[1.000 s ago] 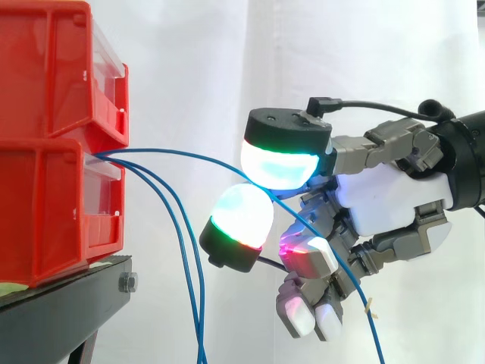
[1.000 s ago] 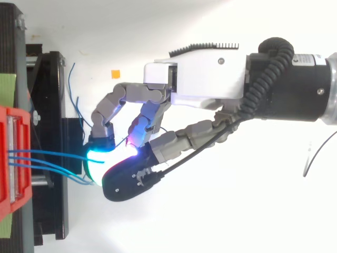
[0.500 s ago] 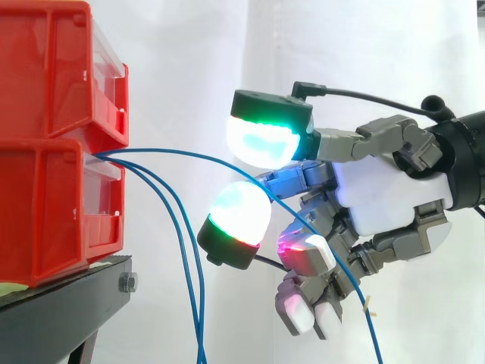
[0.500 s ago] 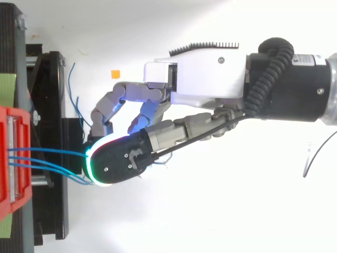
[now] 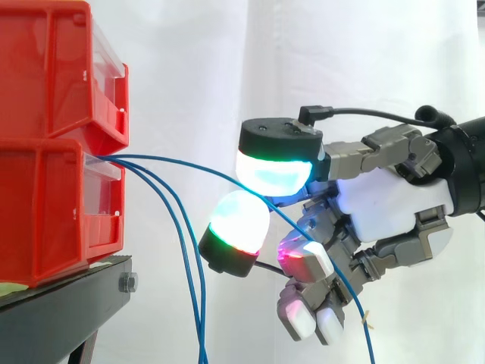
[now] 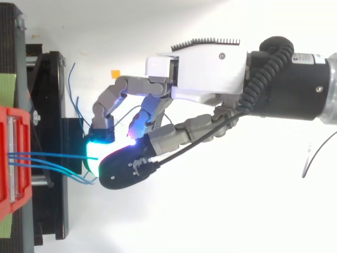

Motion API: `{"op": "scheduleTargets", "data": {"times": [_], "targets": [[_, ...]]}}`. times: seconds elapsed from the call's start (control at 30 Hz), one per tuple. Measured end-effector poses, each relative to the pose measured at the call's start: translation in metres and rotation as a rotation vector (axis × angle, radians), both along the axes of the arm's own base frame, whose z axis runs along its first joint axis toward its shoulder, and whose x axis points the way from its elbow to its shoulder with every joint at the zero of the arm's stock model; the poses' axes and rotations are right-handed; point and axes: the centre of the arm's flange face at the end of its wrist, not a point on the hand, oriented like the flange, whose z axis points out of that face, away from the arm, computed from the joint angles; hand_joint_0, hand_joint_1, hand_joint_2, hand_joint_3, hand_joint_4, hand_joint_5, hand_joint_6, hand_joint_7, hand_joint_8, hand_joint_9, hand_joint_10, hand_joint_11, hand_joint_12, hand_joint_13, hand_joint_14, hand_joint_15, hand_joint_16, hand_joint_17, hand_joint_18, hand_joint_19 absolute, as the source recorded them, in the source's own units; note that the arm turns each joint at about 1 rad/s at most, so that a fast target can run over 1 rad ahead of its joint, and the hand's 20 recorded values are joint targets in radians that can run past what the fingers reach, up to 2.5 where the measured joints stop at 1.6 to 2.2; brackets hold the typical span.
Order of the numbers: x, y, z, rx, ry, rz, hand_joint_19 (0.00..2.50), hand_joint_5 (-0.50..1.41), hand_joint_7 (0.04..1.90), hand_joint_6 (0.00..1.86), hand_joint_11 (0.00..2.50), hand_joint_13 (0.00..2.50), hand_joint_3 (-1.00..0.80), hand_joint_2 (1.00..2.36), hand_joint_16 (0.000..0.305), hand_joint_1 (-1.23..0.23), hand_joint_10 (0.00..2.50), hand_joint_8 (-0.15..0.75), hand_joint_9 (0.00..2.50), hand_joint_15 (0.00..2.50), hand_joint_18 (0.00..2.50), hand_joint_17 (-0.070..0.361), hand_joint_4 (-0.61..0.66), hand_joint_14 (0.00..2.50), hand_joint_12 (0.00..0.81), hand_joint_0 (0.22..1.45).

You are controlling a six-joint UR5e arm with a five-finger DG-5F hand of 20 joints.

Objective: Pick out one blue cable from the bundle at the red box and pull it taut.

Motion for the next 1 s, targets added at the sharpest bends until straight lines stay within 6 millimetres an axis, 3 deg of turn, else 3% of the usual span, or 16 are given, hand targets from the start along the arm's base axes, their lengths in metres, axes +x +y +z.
{"op": "scheduleTargets", "data": {"times": [0.13,0.47,1.0], "targets": [[-0.0007,0.0005,-0.0022,0.002,0.004,0.0,0.71,-0.13,0.8,0.95,0.94,0.89,-0.25,1.02,0.043,-0.7,0.03,0.192,1.11,0.7,0.77,0.097,-0.04,0.02,0.334,0.61],[-0.0016,0.0019,-0.0051,0.016,0.008,0.0,0.71,-0.14,0.93,0.97,0.96,0.93,-0.26,1.02,0.043,-0.79,0.03,0.198,1.14,0.71,0.8,0.096,-0.16,0.02,0.328,0.68],[-0.0014,0.0064,-0.0053,0.065,0.007,0.015,0.73,-0.14,0.88,1.0,0.98,0.99,-0.28,1.01,0.041,-0.79,0.03,0.2,1.25,0.72,0.84,0.093,-0.28,0.03,0.321,0.73]]}}
